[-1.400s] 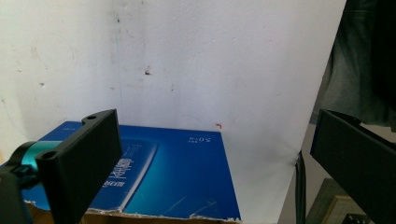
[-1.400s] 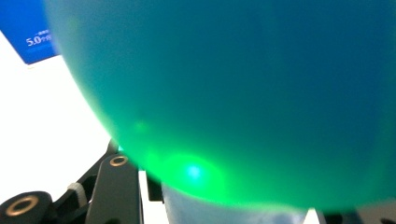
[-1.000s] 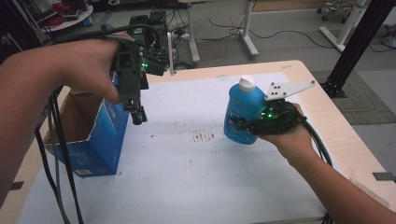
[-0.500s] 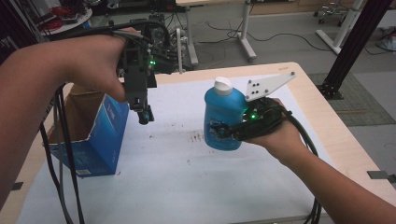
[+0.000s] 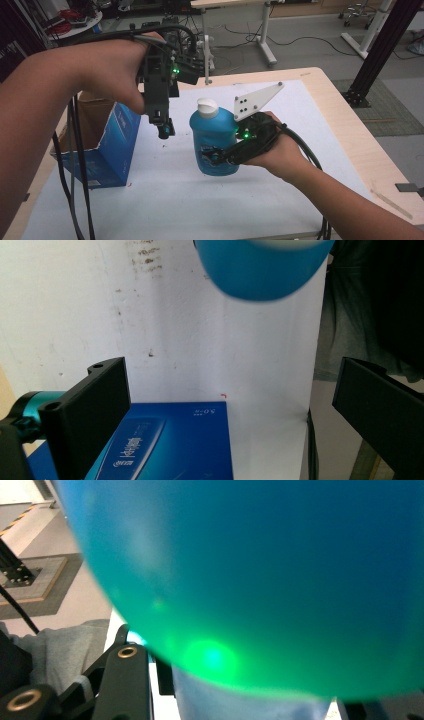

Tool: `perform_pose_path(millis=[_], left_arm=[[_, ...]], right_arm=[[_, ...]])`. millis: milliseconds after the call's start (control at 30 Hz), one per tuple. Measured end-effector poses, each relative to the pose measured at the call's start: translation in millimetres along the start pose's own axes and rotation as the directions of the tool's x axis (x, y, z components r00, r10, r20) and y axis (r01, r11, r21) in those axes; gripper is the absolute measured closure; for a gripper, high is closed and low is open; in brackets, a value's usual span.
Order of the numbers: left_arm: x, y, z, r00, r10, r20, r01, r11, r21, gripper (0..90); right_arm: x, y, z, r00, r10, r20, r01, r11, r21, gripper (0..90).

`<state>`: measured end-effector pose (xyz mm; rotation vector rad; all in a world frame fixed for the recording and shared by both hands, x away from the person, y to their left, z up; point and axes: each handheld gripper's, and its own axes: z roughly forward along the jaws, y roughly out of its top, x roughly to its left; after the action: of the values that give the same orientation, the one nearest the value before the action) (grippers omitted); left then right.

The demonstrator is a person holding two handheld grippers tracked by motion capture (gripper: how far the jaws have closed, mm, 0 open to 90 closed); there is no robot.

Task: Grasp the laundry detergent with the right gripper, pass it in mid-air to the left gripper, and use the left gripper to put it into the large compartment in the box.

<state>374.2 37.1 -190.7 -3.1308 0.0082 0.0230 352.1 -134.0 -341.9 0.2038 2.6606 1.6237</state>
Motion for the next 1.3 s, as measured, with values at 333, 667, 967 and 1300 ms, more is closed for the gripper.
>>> perform_pose_path(millis=[333,667,967,1300], left_arm=[[-7.8,9.7,5.4,0.9999,0.010,0.001,-0.010,0.9999,0.011,1.9],[-14.0,14.8,16.8,0.9996,0.027,0.012,-0.028,0.9993,0.025,1.9],[-18.2,17.9,21.4,0.9995,0.031,0.010,-0.031,0.9991,0.028,1.9],[-19.0,20.0,26.7,0.9994,0.030,0.017,-0.031,0.9985,0.044,1.9]], right_arm=[[5.9,8.6,24.8,0.9990,-0.013,-0.042,0.014,1.000,0.011,46.4],[9.6,17.2,41.9,0.9973,-0.006,-0.074,0.006,1.000,-0.003,46.5],[9.1,22.1,45.6,0.9962,0.013,-0.087,-0.014,1.000,-0.008,46.5],[9.5,26.4,48.6,0.9954,0.017,-0.094,-0.019,1.000,-0.021,46.5]])
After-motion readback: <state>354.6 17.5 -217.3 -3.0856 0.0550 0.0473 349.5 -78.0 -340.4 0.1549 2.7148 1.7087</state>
